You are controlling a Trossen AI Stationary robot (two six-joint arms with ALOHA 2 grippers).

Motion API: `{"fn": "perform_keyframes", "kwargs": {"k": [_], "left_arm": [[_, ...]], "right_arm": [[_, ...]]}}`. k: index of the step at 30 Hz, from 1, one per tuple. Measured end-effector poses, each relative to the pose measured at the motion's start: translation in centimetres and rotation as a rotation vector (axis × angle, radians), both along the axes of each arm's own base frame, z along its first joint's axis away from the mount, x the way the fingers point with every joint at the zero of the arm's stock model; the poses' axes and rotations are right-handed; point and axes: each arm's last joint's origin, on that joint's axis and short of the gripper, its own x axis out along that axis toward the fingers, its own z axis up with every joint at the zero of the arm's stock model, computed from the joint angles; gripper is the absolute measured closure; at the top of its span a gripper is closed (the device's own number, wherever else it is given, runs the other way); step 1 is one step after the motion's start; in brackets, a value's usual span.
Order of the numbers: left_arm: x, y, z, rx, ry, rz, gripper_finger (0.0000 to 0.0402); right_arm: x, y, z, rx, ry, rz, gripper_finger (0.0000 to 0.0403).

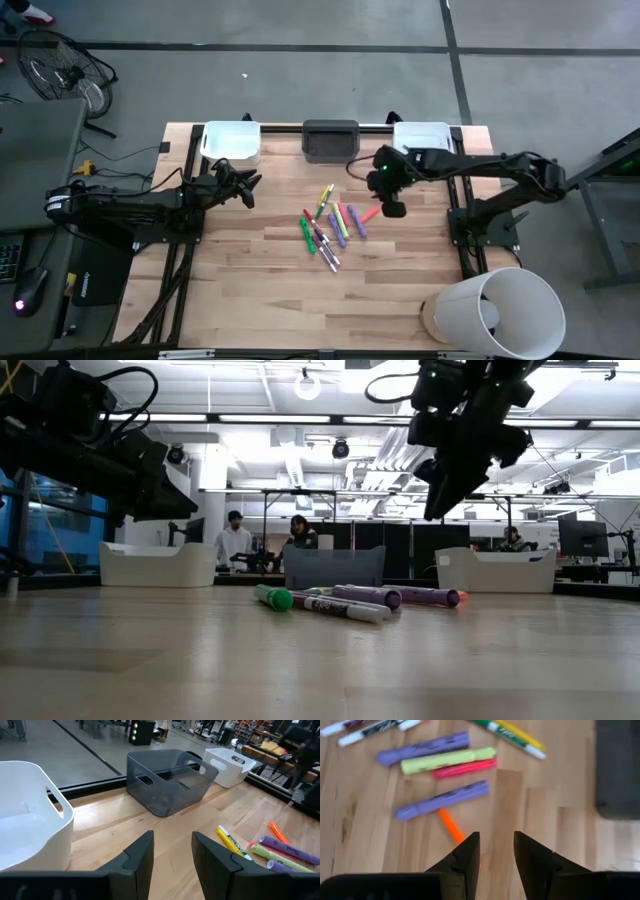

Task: Pick & Place Markers
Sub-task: Put the orange pen into the right white bin

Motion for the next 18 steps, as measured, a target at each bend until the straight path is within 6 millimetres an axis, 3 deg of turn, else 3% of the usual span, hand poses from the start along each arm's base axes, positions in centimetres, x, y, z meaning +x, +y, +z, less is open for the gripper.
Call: {"fn": "perform_keyframes", "kwargs": {"k": [10,18], "left_arm": [[0.0,0.0,0.0,0.0,0.0,0.0,0.0271],[0.0,0.0,0.0,0.0,0.0,0.0,0.0271]], "right_arm": [[1.8,0.8,-4.8,-0.15,0.253,0.203,0.0294],[2.3,1.8,-5.9,-0.151,0.283,0.308,0.0294]]}}
